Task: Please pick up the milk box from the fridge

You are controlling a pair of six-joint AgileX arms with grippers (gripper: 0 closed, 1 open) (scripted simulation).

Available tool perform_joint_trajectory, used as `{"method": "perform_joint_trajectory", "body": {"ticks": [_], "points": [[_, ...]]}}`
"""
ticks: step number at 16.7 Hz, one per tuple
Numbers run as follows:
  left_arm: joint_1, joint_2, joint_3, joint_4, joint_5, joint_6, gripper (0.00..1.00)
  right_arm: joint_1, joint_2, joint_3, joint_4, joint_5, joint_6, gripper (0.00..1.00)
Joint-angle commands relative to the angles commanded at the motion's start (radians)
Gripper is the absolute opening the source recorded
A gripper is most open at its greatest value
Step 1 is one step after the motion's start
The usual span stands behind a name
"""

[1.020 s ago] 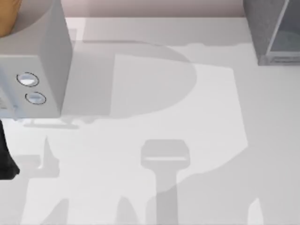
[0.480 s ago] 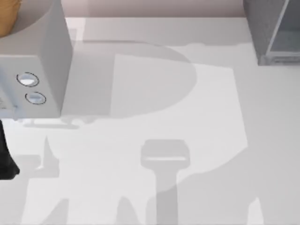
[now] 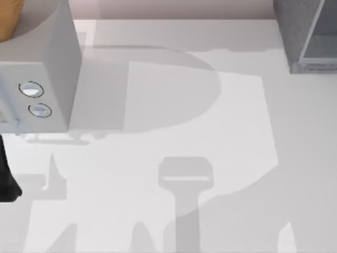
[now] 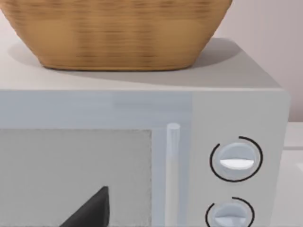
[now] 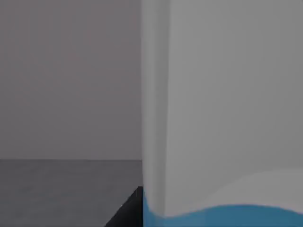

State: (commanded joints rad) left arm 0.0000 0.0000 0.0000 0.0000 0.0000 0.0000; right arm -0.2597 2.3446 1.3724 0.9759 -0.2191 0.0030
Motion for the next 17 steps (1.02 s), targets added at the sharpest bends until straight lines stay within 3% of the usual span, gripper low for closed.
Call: {"method": "perform_joint_trajectory", "body": {"ticks": [12,17], "points": [[0.0,0.0,0.0,0.0,0.0,0.0,1.0,0.0,-0.112,0.026,-0.142,-0.003,0.004,0.0],[0.0,0.0,0.0,0.0,0.0,0.0,1.0,-0.016,-0.222,-0.136,-0.072,-0.028,0.005,0.0]]}}
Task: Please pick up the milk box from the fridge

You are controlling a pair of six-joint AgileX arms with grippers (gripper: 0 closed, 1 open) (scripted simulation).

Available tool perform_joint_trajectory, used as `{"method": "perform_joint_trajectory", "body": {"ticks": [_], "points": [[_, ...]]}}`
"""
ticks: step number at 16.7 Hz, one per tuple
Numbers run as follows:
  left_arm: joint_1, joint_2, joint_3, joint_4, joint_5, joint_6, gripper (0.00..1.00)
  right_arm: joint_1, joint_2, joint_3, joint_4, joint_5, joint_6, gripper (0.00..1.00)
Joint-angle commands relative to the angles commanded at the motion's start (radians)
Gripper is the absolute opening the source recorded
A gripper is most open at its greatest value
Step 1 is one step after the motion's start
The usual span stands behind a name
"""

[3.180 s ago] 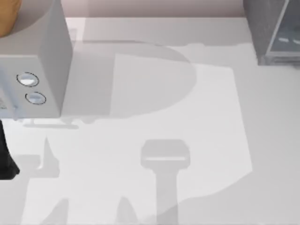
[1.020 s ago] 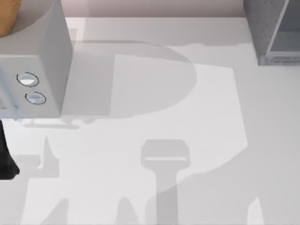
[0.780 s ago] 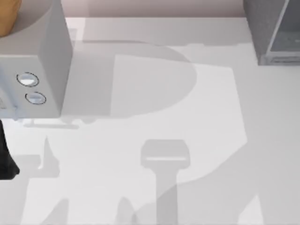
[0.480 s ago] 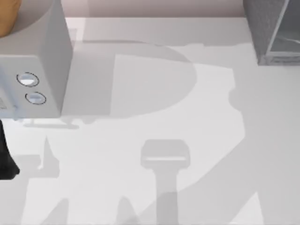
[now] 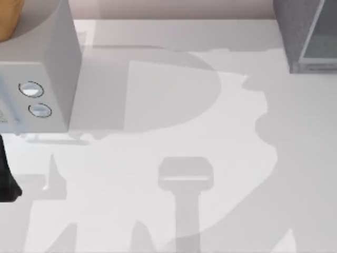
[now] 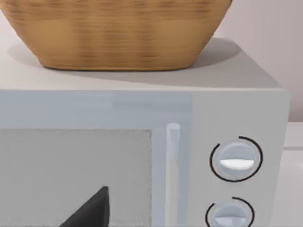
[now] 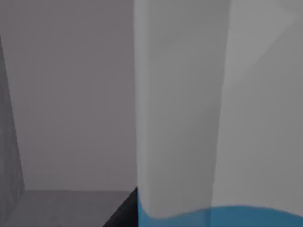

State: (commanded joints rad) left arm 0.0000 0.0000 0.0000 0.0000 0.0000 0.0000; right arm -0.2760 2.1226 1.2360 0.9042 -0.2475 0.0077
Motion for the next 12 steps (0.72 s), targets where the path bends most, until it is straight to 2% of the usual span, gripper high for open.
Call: {"method": "perform_joint_trajectory", "body": {"ticks": [6,12], "points": [[0.0,0.0,0.0,0.0,0.0,0.0,1.0,-0.04,-0.159,-0.29,0.109,-0.034,0.001,0.0],[0.0,0.0,0.0,0.0,0.0,0.0,1.0,-0.039,-0.168,-0.311,0.12,-0.037,0.003,0.0]]}}
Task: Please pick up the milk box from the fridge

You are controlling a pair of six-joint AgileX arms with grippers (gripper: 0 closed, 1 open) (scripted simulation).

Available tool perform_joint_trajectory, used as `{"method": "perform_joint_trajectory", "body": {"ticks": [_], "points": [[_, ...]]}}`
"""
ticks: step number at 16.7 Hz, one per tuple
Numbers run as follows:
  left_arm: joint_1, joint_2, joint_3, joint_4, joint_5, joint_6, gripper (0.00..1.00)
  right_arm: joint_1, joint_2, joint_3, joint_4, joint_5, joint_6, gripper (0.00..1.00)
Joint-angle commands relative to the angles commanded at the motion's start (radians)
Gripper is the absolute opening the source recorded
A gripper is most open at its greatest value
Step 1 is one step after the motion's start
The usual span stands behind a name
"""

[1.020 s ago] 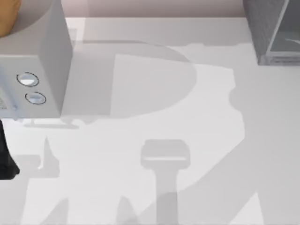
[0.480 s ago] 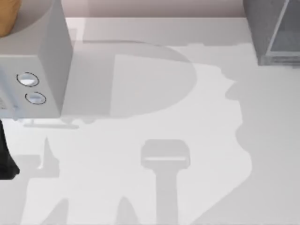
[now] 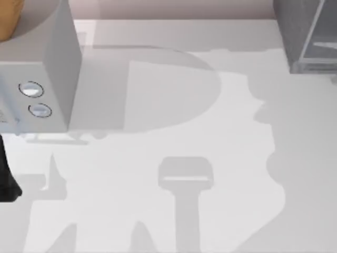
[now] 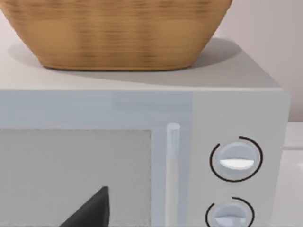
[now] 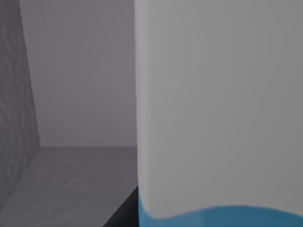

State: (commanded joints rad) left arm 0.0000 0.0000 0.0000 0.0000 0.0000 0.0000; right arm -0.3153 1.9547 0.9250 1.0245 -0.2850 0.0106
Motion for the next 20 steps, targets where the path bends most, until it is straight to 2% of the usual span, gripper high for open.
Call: {"method": "perform_joint_trajectory", "body": {"ticks": [4,8,20], "points": [[0.0,0.0,0.0,0.0,0.0,0.0,1.0,0.021,-0.091,-0.047,-0.052,0.012,-0.001,0.0],[0.0,0.0,0.0,0.0,0.0,0.0,1.0,0.066,-0.338,-0.165,-0.184,0.049,-0.002,0.0],[0.0,0.0,0.0,0.0,0.0,0.0,1.0,0.248,-1.61,-0.74,-0.818,0.22,-0.003,0.0]]}}
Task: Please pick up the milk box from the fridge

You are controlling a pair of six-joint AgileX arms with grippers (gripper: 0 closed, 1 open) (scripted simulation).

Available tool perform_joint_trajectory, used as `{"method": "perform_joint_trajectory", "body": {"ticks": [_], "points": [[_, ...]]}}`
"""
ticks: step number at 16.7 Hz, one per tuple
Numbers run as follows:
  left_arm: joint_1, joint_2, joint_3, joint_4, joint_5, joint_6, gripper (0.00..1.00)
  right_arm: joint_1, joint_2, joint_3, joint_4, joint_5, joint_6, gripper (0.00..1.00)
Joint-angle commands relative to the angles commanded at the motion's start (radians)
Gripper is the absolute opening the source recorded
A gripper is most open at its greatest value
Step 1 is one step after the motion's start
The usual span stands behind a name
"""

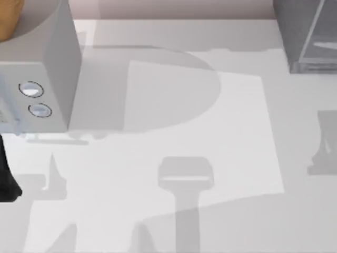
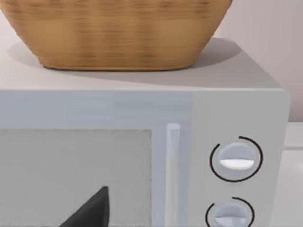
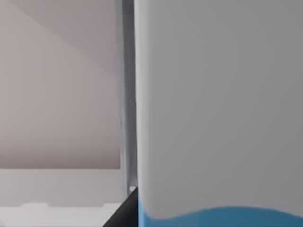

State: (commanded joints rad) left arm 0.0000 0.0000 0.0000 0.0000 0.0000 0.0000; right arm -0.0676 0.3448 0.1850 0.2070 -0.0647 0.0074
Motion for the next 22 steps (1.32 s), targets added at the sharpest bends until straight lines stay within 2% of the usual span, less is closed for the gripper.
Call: {"method": "perform_joint_trajectory", "body": {"ticks": [6,14,18,22], "points": [[0.0,0.0,0.0,0.0,0.0,0.0,1.0,0.062,-0.322,-0.172,-0.192,0.06,-0.007,0.0],[0.0,0.0,0.0,0.0,0.0,0.0,1.0,0.064,-0.33,-0.178,-0.196,0.056,-0.005,0.0],[0.0,0.0,0.0,0.0,0.0,0.0,1.0,0.051,-0.183,-0.104,-0.063,-0.037,-0.005,0.0],[0.0,0.0,0.0,0.0,0.0,0.0,1.0,0.023,0.135,0.023,0.167,-0.195,-0.002,0.0]]}}
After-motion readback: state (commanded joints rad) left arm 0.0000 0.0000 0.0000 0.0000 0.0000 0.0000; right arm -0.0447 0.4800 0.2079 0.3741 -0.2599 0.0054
